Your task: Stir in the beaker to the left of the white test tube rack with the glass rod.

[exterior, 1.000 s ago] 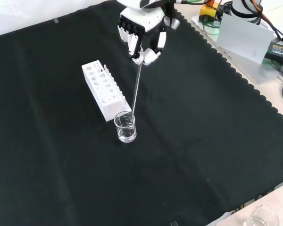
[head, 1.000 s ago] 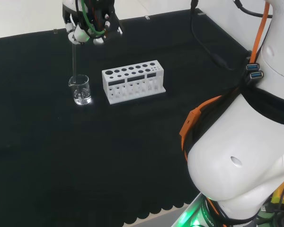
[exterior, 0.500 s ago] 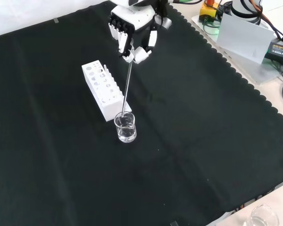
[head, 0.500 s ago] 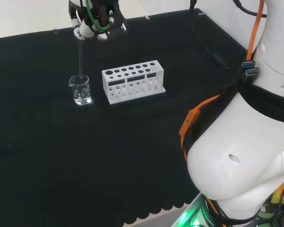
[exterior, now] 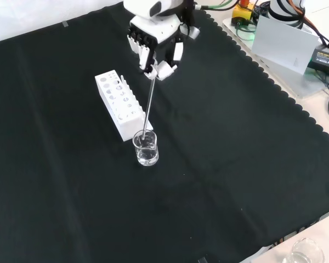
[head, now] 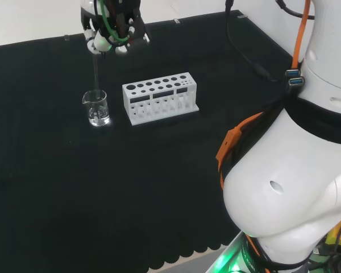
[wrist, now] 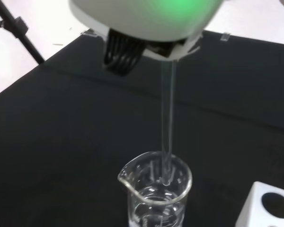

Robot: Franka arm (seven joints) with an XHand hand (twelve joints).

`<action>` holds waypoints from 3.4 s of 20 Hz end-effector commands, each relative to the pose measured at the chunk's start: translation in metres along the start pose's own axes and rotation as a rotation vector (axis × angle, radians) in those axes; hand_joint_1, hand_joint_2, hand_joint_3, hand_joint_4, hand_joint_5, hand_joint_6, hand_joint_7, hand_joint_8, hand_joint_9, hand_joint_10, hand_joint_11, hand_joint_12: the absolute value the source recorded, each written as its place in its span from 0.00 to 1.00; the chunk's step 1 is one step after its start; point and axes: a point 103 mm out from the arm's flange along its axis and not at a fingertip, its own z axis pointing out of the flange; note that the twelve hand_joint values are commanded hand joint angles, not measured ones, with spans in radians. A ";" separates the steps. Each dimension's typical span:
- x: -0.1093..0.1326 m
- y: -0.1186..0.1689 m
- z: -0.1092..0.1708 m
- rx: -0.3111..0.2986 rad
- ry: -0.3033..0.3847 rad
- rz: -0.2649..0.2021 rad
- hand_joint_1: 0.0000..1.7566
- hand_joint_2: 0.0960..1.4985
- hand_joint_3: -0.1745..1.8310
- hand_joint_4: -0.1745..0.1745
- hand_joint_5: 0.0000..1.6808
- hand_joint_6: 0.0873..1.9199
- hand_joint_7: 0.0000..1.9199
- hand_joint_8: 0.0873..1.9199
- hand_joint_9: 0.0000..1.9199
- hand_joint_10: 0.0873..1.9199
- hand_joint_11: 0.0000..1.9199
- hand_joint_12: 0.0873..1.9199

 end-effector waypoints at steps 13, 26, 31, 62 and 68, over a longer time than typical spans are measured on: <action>-0.010 0.012 0.054 0.081 -0.006 -0.017 0.69 0.36 0.51 0.00 0.72 0.43 0.84 0.29 0.96 0.22 0.93 0.27; -0.028 0.035 0.043 0.059 -0.008 -0.024 0.69 0.36 0.51 0.00 0.72 0.43 0.84 0.28 0.96 0.22 0.92 0.27; -0.034 0.023 0.041 0.063 -0.023 -0.019 0.69 0.36 0.50 0.00 0.72 0.43 0.84 0.28 0.96 0.22 0.92 0.27; -0.044 0.045 0.045 0.074 -0.032 -0.025 0.69 0.36 0.50 0.00 0.71 0.43 0.85 0.28 0.96 0.22 0.92 0.27; -0.036 0.021 0.040 0.070 -0.039 -0.019 0.69 0.36 0.50 0.00 0.71 0.43 0.85 0.28 0.96 0.22 0.92 0.28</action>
